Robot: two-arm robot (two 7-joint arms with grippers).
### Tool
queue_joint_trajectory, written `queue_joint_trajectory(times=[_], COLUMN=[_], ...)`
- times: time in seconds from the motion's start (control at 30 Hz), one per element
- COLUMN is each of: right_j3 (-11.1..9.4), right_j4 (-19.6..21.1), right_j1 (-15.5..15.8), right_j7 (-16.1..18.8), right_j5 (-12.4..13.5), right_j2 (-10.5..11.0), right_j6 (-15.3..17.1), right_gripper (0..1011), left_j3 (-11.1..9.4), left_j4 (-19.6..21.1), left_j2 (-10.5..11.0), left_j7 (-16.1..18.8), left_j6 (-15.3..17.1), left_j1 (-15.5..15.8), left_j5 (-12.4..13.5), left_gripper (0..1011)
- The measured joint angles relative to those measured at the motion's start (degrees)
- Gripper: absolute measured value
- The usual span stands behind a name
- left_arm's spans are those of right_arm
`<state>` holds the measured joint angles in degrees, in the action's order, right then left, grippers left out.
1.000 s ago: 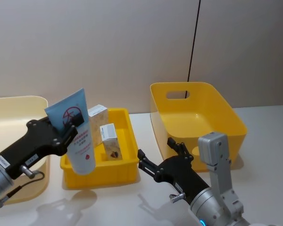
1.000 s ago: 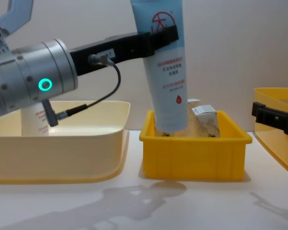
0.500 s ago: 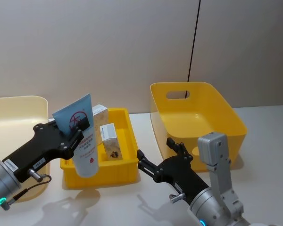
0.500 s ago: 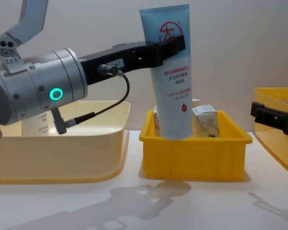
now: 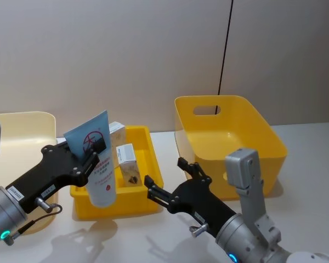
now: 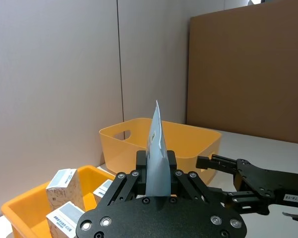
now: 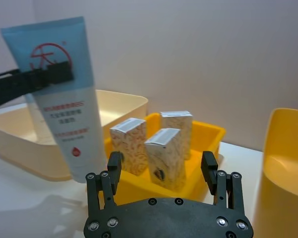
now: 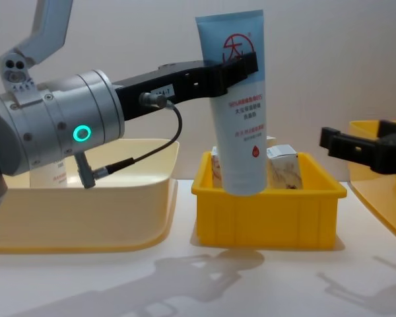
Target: Bimanual collaborative sorting of washing and personal care products
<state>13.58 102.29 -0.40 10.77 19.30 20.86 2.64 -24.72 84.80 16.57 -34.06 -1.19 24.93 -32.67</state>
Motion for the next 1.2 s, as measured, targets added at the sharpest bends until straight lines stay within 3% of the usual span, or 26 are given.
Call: queue_joint_trajectory(times=[0.27, 0.6, 0.83, 1.2], right_j3=[1.25, 4.28, 5.99, 8.01], right_j4=[0.14, -1.17, -2.2, -3.48], right_j1=[-1.61, -4.79, -6.27, -7.37], right_j7=[4.73, 9.84, 11.25, 10.09], right_j5=[2.03, 3.7, 3.84, 2.37], right_j2=[0.81, 1.22, 1.08, -0.2], right_j6=[0.78, 1.77, 1.83, 1.25], right_gripper=[1001, 1001, 1001, 1001], left_j3=[-0.13, -0.2, -0.24, -0.25], left_j4=[-0.07, -0.15, -0.16, -0.16], left_j2=[-0.04, -0.08, -0.07, -0.08], left_j7=[0.05, 0.12, 0.13, 0.13], left_j6=[-0.1, -0.17, -0.18, -0.18], left_j1=[0.04, 0.08, 0.07, 0.07], left_j5=[0.06, 0.12, 0.13, 0.14], left_gripper=[219, 219, 219, 219])
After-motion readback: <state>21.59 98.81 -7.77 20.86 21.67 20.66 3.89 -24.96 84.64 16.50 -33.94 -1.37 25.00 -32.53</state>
